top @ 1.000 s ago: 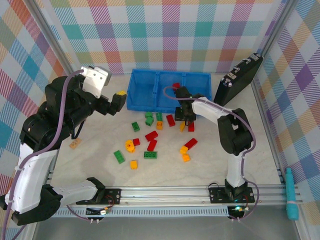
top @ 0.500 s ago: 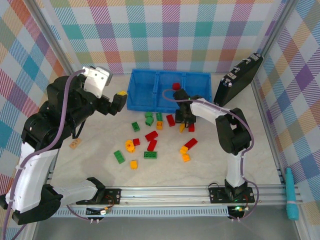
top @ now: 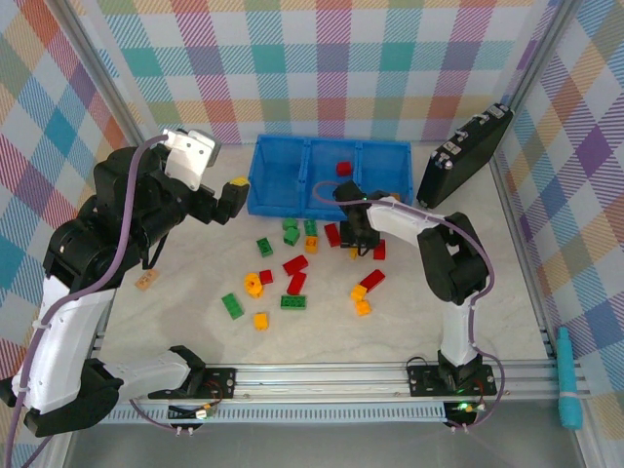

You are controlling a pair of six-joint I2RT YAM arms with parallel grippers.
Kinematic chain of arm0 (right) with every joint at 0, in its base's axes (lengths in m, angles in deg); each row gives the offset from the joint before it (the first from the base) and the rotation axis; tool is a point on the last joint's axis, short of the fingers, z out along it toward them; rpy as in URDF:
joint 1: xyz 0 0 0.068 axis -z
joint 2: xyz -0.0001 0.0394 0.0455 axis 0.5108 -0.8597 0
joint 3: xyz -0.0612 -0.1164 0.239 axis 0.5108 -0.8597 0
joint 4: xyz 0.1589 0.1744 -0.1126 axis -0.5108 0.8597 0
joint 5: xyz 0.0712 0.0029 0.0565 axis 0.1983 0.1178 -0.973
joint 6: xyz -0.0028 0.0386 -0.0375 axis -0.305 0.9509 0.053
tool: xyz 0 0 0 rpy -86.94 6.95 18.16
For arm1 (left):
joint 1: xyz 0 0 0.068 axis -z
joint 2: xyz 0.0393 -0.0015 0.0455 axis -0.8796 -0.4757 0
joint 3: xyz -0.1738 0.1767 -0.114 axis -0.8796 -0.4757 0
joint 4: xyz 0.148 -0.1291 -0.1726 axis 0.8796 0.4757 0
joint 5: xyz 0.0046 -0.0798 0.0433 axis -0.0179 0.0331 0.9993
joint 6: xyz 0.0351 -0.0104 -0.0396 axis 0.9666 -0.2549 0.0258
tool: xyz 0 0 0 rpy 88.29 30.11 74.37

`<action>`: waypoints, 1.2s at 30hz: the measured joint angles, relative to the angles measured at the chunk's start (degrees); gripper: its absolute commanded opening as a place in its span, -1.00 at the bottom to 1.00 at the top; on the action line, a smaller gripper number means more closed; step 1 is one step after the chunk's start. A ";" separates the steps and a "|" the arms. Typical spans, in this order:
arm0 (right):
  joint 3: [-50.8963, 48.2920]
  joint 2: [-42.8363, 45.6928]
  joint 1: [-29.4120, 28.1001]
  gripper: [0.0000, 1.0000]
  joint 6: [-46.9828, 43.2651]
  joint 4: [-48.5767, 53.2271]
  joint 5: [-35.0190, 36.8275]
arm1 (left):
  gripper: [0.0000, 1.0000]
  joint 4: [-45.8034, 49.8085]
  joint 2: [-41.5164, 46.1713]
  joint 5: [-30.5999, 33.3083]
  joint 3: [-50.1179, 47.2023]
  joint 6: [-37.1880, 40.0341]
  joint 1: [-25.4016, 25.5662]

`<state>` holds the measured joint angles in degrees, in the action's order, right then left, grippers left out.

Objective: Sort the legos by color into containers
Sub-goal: Pick up the lego from the center of the table, then place the lego in the container.

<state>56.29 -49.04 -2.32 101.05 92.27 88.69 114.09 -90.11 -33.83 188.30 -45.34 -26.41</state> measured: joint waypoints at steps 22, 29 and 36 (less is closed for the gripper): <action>12.31 10.95 2.43 -0.43 -9.22 6.58 11.89 | 0.99 -0.22 0.96 0.24 -0.17 0.02 0.00; 24.37 -0.35 7.96 -0.31 -15.45 4.13 15.39 | 0.99 -1.14 1.01 1.18 -1.05 0.22 0.00; 34.86 -14.25 11.26 -0.17 -16.79 6.40 14.97 | 0.99 -1.14 0.42 1.70 -1.03 0.92 0.00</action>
<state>91.15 -63.29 8.94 84.27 98.67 103.66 112.95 -89.69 -32.12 187.28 -44.42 -26.41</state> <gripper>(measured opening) 0.401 0.997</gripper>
